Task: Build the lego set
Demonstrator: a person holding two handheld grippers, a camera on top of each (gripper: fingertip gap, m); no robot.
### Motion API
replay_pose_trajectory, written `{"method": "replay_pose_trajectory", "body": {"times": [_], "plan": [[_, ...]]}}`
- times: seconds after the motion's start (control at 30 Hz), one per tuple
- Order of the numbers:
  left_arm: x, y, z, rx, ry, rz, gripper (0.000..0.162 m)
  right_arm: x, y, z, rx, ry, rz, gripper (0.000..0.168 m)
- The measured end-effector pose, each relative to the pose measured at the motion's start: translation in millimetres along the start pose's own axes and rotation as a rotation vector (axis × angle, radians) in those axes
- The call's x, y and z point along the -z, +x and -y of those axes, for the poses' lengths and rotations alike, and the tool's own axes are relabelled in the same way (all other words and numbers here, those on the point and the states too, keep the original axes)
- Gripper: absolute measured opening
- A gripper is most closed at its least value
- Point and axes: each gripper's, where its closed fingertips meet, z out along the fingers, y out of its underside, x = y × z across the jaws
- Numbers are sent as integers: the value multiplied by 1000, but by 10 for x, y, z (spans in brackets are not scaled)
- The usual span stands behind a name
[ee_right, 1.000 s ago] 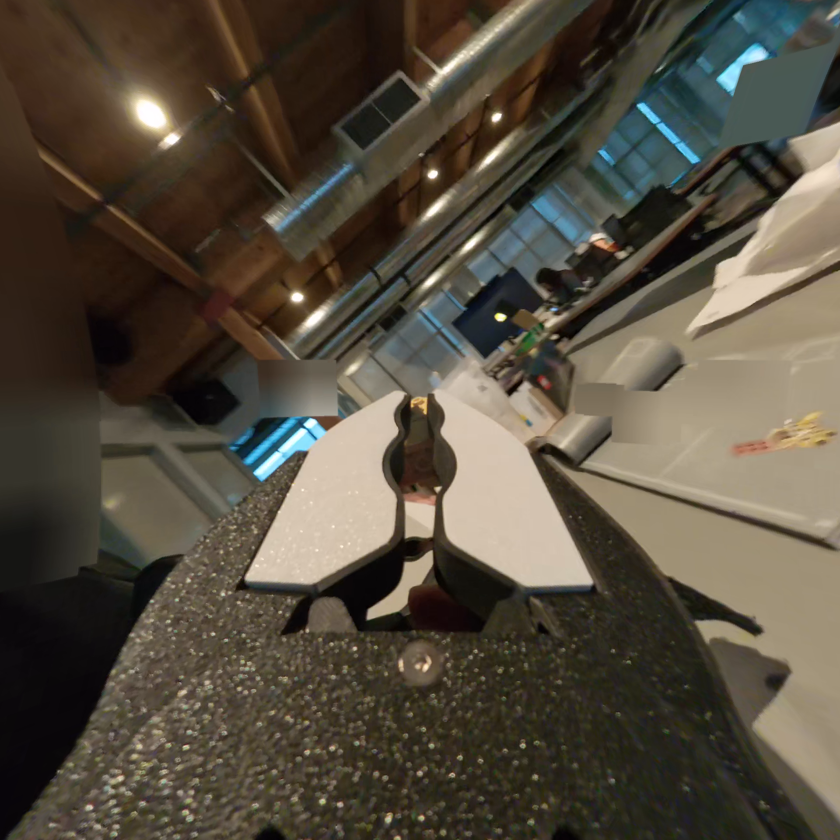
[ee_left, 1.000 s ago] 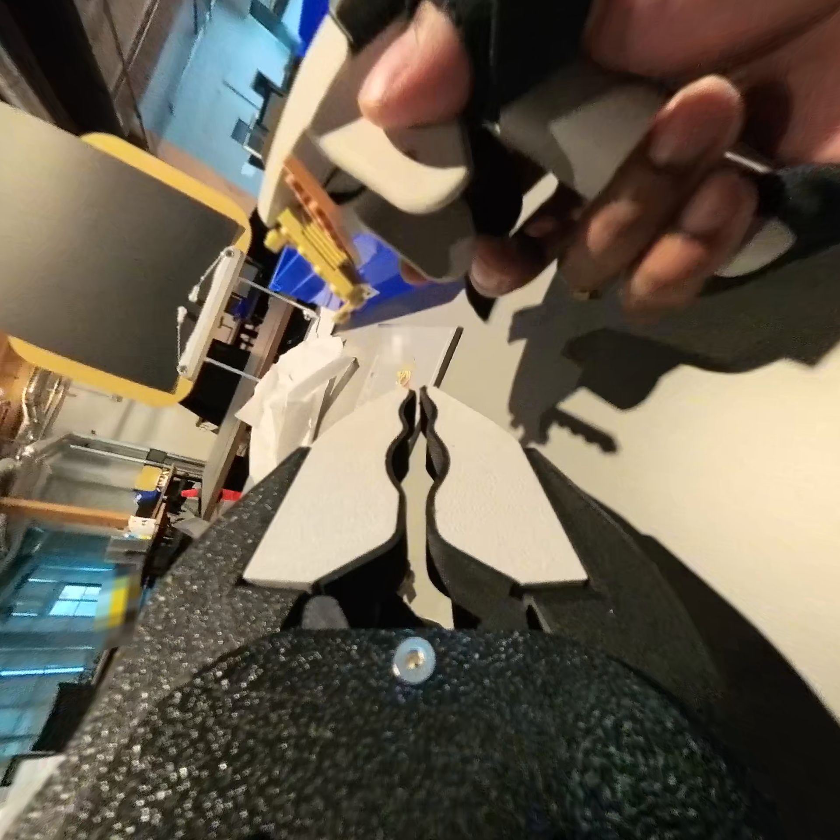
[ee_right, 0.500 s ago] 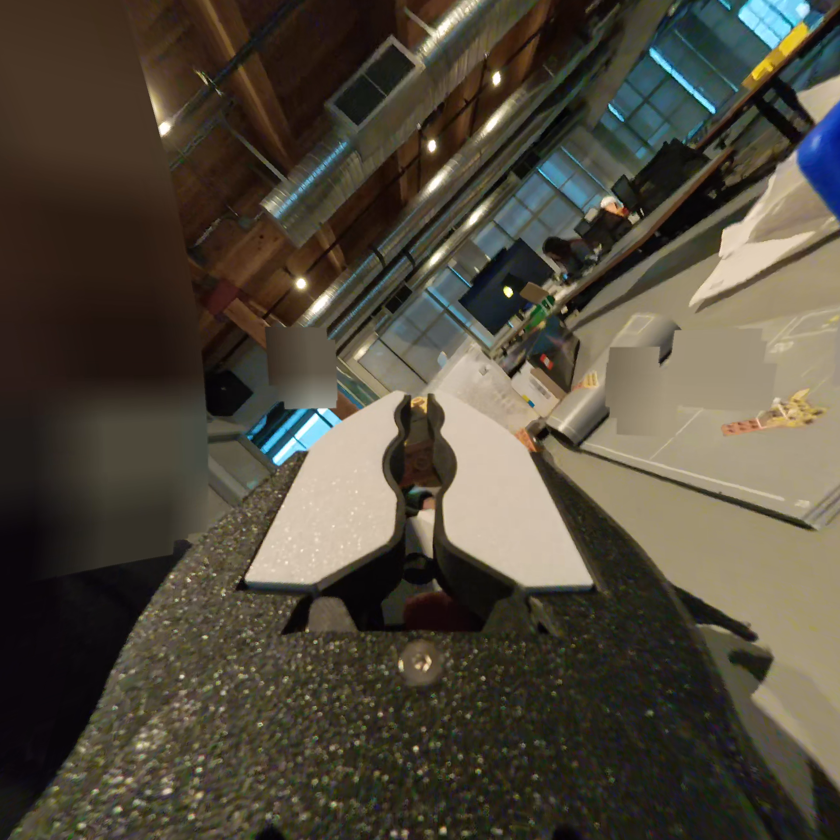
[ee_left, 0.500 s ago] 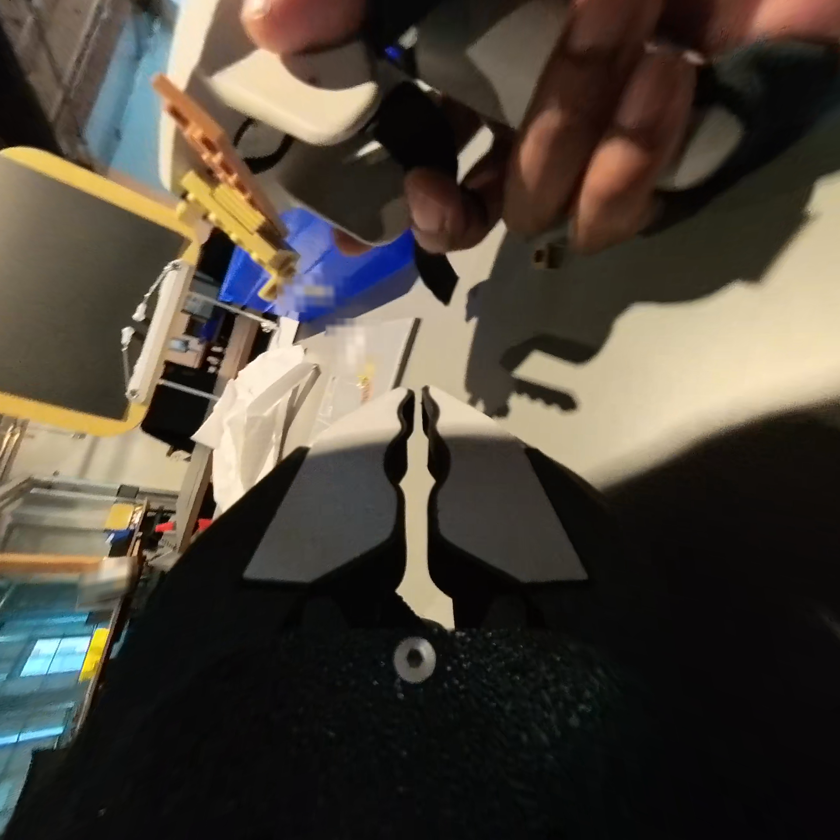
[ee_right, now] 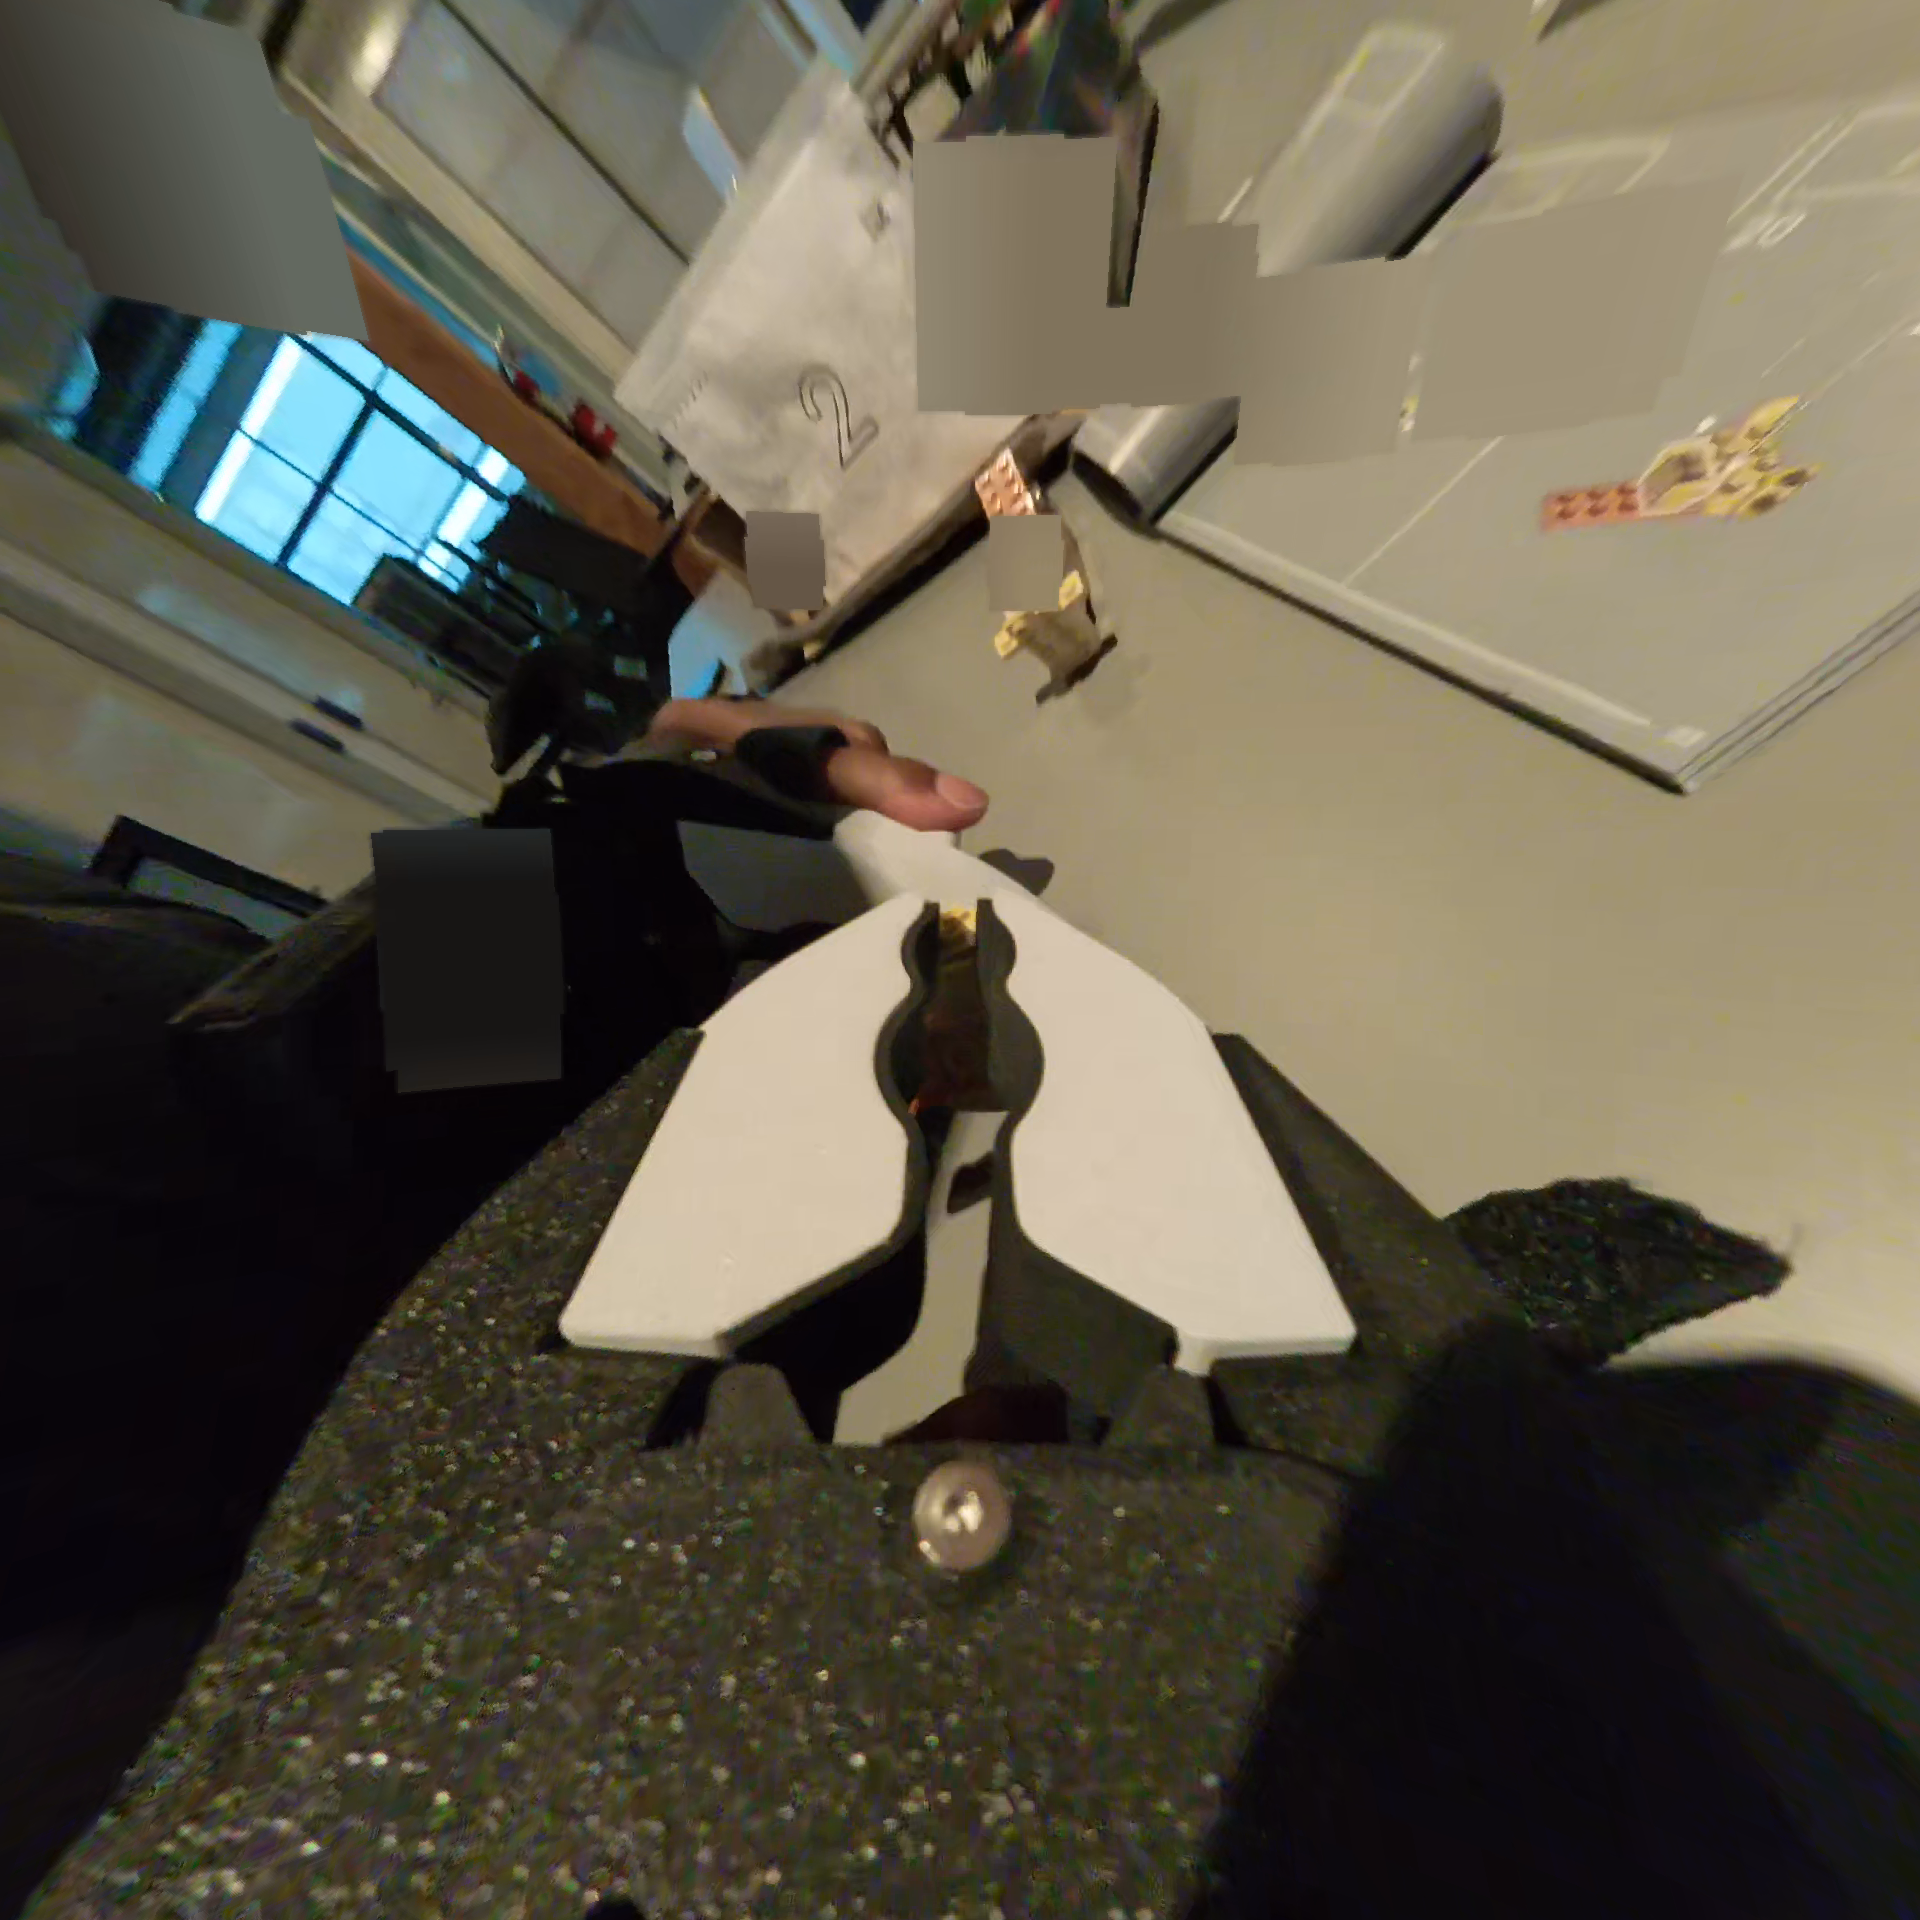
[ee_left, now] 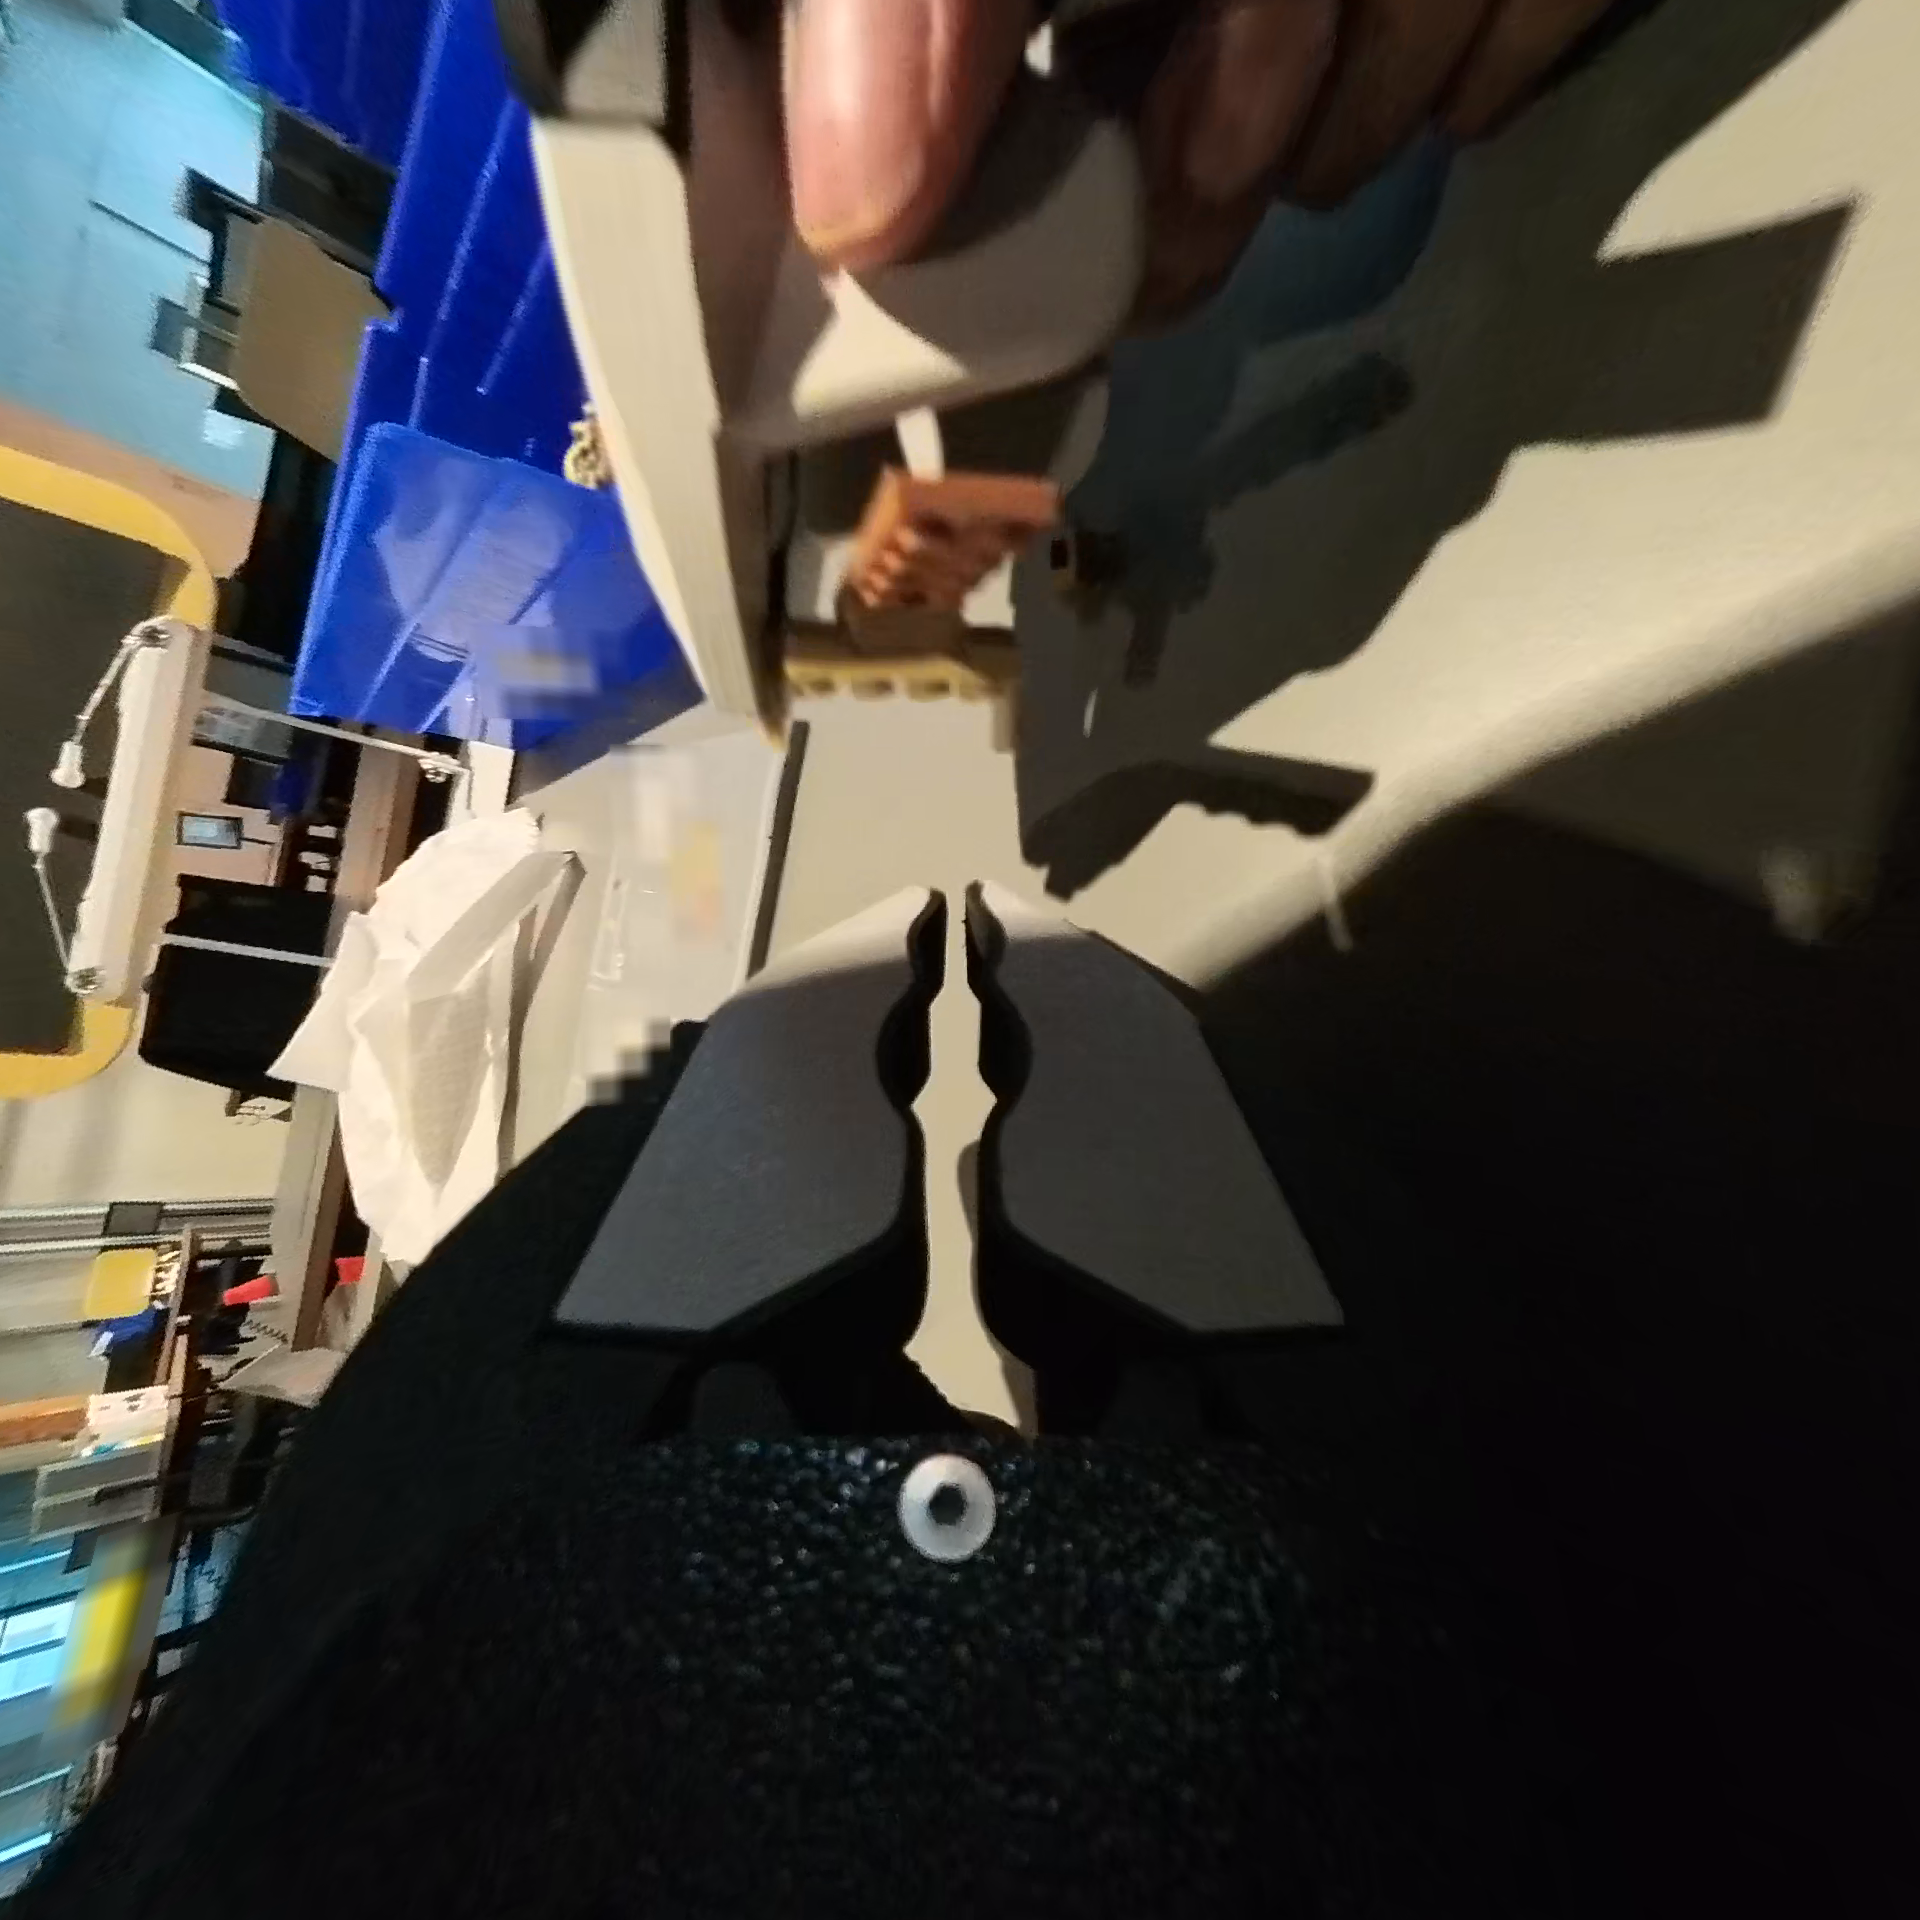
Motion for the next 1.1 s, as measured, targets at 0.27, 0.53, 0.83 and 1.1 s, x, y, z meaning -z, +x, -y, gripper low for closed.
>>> {"method": "replay_pose_trajectory", "body": {"times": [0.27, 0.53, 0.83, 1.1], "plan": [[14, 7, -22, -5, -5, -13, 3, -84, 122, -84, -69, -81, -47, 7], [18, -12, -27, 17, 7, -2, 2, -22, 90, 2, -90, -24, 4, 17], [15, -17, -21, 26, 11, 5, 2, 412, -82, 254, -7, 181, 80, 17], [2, -30, -11, 42, 25, 12, 0, 1008, -243, 63, -10, 347, 34, 17]]}}
